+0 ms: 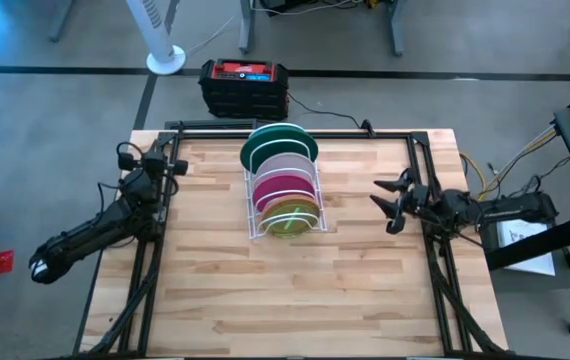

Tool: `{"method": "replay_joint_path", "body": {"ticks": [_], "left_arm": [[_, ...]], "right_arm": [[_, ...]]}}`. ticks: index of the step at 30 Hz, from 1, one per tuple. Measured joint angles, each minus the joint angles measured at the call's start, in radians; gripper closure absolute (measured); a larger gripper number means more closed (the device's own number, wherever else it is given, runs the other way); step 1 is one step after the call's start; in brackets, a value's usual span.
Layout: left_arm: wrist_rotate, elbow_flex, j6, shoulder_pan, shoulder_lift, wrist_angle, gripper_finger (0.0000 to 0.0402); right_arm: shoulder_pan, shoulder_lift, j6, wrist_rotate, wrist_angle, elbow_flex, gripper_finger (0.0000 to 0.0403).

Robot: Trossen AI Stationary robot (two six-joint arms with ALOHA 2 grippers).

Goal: Sort dishes
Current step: Return to Home Position

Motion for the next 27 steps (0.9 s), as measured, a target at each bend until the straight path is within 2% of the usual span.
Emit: {"method": "replay_joint_path", "body": {"ticks": [6,12,19,23,27], "left_arm": [[0.000,0.000,0.000,0.000,-0.001,0.001,0.0401],[0.000,0.000,0.000,0.000,0.000,0.000,0.0401],[0.000,0.000,0.000,0.000,-0.001,0.000,0.0401],[0.000,0.000,0.000,0.000,0.000,0.001,0.0401],[0.000,0.000,0.000,0.000,0.000,0.000,0.0401]], "right_arm": [[-0.005,-0.140,-0.005,-0.090,-0.180,0.000,0.0204],[-0.024,-0.149,-0.031,-0.180,-0.247,0.001,0.0204],[-0.070,-0.149,-0.025,-0.477,-0.314,0.000,0.0204],[-0.070,-0.149,-0.018,-0.497,-0.310,0.000,0.0204],[-0.070,-0.149,-0.085,-0.495,-0.310,0.000,0.0204]]}}
